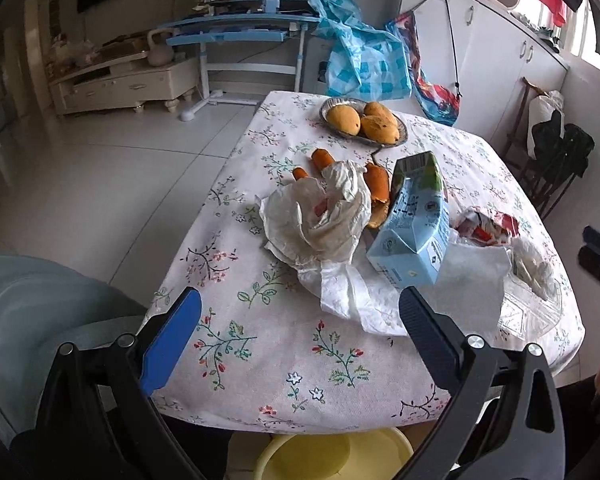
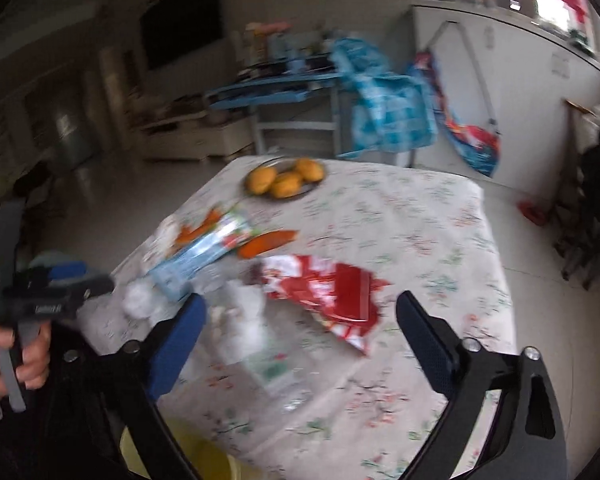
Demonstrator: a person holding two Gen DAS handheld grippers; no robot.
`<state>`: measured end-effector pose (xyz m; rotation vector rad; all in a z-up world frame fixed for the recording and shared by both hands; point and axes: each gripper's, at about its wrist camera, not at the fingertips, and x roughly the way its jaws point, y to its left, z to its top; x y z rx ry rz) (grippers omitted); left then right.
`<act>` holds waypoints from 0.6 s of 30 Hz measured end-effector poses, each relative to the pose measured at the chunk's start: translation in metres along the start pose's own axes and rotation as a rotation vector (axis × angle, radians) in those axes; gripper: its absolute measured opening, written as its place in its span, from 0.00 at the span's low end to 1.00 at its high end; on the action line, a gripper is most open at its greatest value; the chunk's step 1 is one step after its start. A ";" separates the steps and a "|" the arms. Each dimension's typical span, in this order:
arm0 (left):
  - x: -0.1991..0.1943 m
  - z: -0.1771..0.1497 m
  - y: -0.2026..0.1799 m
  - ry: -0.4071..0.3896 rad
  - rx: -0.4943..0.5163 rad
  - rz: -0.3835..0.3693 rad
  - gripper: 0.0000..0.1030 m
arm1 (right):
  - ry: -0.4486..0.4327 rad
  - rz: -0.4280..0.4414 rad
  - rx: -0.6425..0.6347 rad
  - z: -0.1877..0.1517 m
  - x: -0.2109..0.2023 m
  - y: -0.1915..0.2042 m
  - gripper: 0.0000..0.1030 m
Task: Collect trash
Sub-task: 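Reach the right tool to the crumpled white tissue and grasp it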
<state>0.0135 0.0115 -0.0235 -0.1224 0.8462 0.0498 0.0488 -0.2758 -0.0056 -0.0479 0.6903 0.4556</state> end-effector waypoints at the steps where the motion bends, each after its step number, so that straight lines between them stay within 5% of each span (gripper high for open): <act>1: 0.001 0.000 0.000 0.000 -0.001 0.003 0.93 | 0.015 0.014 -0.006 -0.004 0.004 0.005 0.71; 5: 0.003 0.003 0.001 0.000 -0.009 0.007 0.93 | 0.051 0.041 -0.031 -0.009 0.016 0.017 0.55; 18: 0.029 0.024 -0.014 0.004 0.012 0.044 0.93 | 0.107 0.051 -0.067 -0.016 0.027 0.025 0.33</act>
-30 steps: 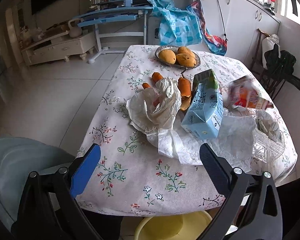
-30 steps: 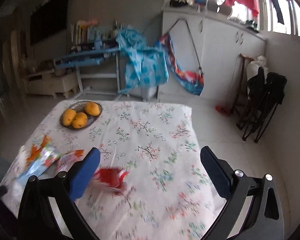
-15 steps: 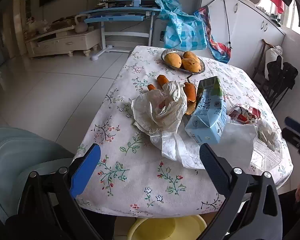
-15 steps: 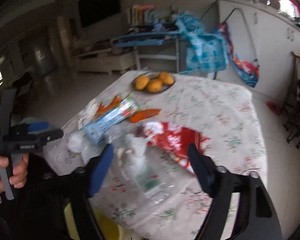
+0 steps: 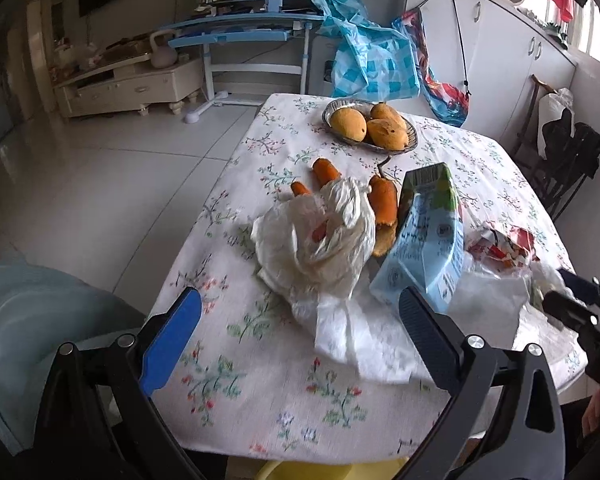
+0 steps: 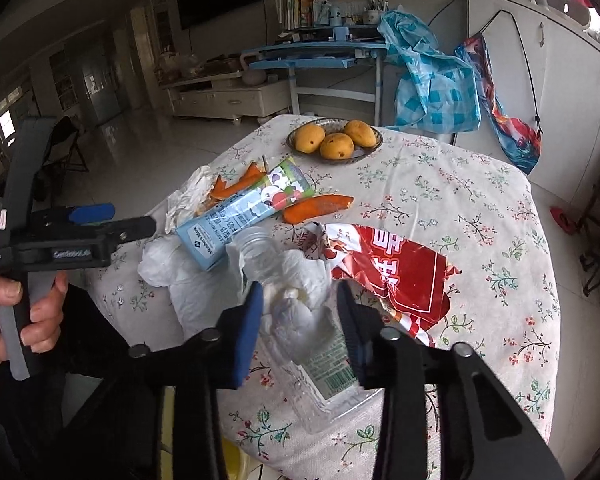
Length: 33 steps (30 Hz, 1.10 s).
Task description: Collect trash
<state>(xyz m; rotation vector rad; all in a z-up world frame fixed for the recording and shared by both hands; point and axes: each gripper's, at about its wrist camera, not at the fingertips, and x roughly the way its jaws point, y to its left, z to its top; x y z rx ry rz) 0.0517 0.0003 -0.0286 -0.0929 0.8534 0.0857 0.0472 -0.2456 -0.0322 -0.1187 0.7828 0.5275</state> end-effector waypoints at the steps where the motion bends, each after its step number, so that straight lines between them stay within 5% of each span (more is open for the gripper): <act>1: 0.004 0.003 -0.002 0.001 0.001 0.007 0.93 | 0.002 -0.005 -0.002 0.000 0.001 0.001 0.30; 4: 0.018 0.012 -0.003 0.017 -0.017 0.006 0.89 | 0.001 -0.002 0.002 0.001 0.001 0.001 0.22; 6: 0.029 0.016 -0.003 0.039 -0.030 -0.005 0.76 | -0.002 0.003 0.002 0.002 0.000 0.001 0.20; 10: 0.041 0.016 0.005 0.070 -0.067 -0.053 0.18 | -0.021 0.010 0.003 0.006 -0.001 0.002 0.14; 11: 0.041 0.015 0.007 0.068 -0.076 -0.066 0.16 | -0.028 0.013 0.004 0.007 -0.002 0.003 0.14; 25: -0.043 0.000 0.029 -0.123 -0.096 -0.144 0.10 | -0.154 0.154 0.000 0.015 -0.032 0.026 0.13; 33: -0.079 -0.050 0.039 -0.057 -0.073 -0.199 0.10 | -0.021 0.299 -0.062 -0.033 -0.024 0.091 0.13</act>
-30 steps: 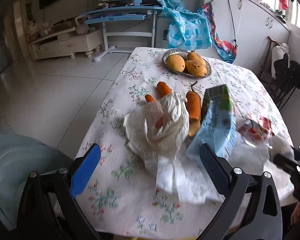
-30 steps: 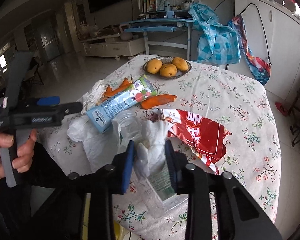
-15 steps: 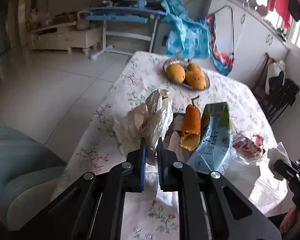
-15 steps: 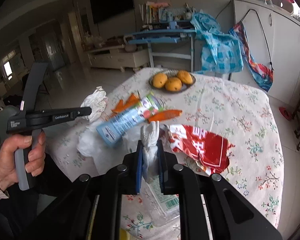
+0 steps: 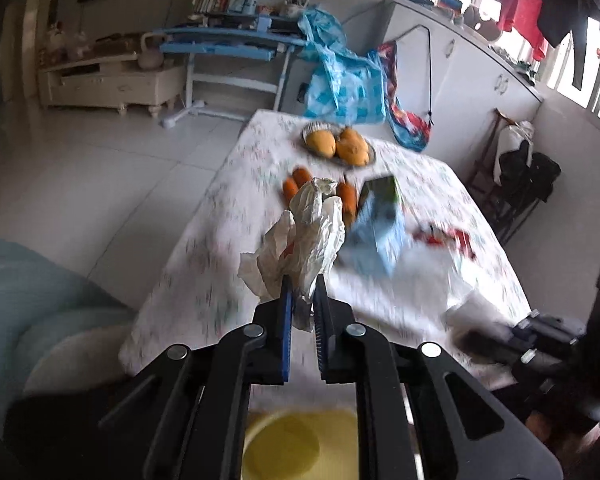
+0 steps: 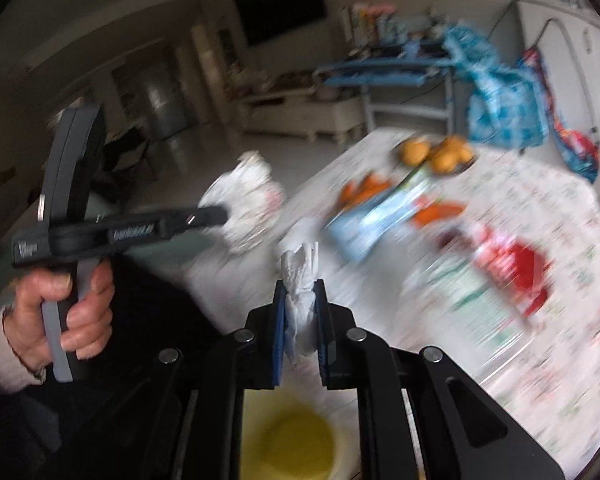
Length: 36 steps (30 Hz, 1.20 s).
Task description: Collect trash
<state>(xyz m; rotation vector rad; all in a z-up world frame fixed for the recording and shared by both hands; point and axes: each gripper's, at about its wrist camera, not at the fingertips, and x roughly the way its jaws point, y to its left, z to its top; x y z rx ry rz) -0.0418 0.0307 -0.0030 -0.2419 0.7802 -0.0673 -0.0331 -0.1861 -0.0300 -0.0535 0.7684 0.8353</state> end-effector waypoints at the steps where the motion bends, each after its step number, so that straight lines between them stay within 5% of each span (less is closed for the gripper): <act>1: -0.002 -0.006 0.000 0.014 0.001 -0.006 0.10 | 0.022 0.012 -0.005 -0.006 0.003 0.007 0.13; 6: -0.014 -0.032 -0.010 0.084 0.030 -0.006 0.10 | 0.174 0.049 -0.003 -0.041 0.020 0.036 0.18; 8: -0.016 -0.046 -0.016 0.132 0.046 0.013 0.10 | 0.184 0.028 0.017 -0.049 0.016 0.037 0.40; 14: -0.015 -0.092 -0.035 0.293 0.125 0.040 0.11 | 0.054 -0.092 0.158 -0.049 -0.015 0.007 0.54; 16: -0.013 -0.103 -0.042 0.318 0.171 0.055 0.21 | -0.001 -0.119 0.225 -0.048 -0.026 -0.008 0.55; 20: -0.023 -0.091 -0.043 0.243 0.185 0.077 0.56 | -0.078 -0.171 0.266 -0.047 -0.037 -0.015 0.59; 26: -0.040 -0.037 -0.042 -0.003 0.188 0.154 0.82 | -0.121 -0.233 0.210 -0.043 -0.035 -0.010 0.67; 31: -0.028 -0.020 -0.023 -0.111 0.077 0.184 0.87 | -0.141 -0.274 0.139 -0.041 -0.034 0.001 0.69; 36: -0.008 -0.031 -0.003 -0.030 0.017 0.190 0.87 | -0.144 -0.300 0.068 -0.040 -0.029 0.012 0.71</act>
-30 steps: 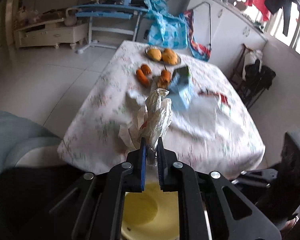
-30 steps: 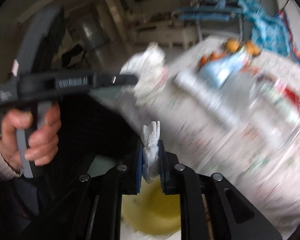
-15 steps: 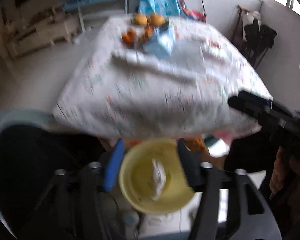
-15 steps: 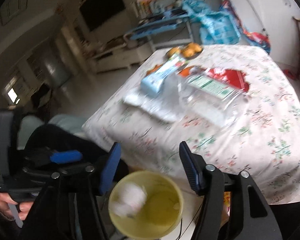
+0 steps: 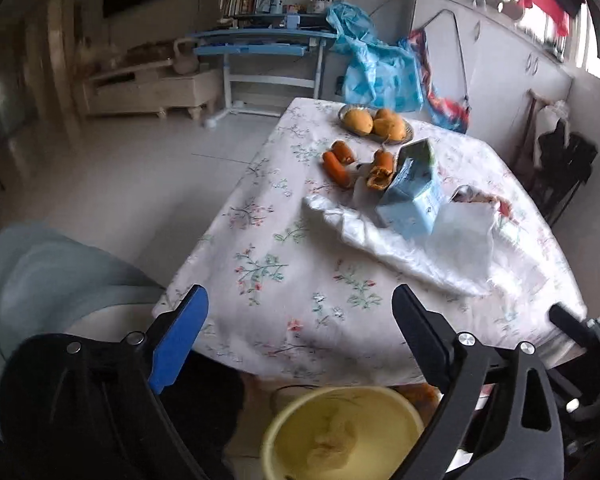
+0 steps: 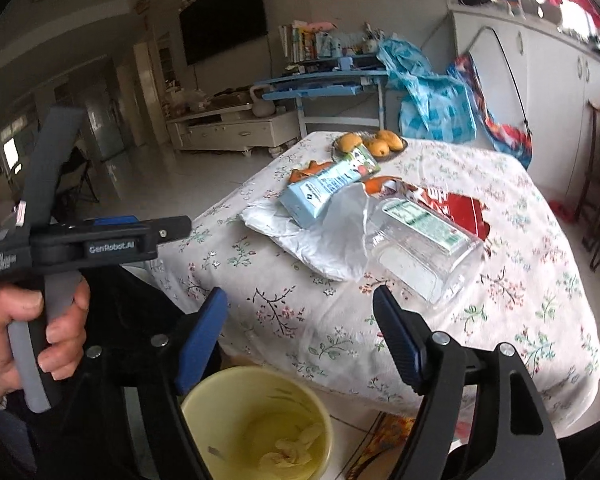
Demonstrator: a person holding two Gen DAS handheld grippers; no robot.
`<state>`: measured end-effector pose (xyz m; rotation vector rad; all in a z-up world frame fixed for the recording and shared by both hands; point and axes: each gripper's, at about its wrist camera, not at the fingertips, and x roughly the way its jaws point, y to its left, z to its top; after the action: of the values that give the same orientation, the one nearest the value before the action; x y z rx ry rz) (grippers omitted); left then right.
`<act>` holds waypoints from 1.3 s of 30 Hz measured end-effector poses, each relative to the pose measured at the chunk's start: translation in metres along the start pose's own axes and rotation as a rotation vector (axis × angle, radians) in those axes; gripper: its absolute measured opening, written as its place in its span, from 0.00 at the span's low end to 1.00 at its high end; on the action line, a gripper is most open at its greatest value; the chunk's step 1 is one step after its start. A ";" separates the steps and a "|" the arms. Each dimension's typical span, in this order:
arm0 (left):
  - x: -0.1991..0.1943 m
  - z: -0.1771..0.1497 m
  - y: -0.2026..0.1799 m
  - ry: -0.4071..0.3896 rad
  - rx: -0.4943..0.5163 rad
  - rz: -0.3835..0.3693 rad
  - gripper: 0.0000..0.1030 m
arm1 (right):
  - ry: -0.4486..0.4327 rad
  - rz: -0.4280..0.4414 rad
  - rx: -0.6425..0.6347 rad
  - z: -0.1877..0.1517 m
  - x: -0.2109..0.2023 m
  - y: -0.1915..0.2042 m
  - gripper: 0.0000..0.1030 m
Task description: Collect trash
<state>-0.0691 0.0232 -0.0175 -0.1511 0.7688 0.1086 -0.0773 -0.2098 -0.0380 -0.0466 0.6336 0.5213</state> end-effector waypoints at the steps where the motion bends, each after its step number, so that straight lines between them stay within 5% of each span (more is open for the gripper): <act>1: -0.005 0.001 0.001 -0.035 -0.006 0.007 0.88 | -0.001 -0.002 -0.011 0.000 0.001 0.002 0.71; 39: 0.007 -0.003 -0.004 -0.014 -0.016 -0.012 0.90 | 0.024 -0.024 -0.060 -0.004 0.011 0.012 0.75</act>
<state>-0.0656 0.0188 -0.0246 -0.1700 0.7527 0.1046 -0.0780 -0.1948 -0.0460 -0.1171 0.6399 0.5171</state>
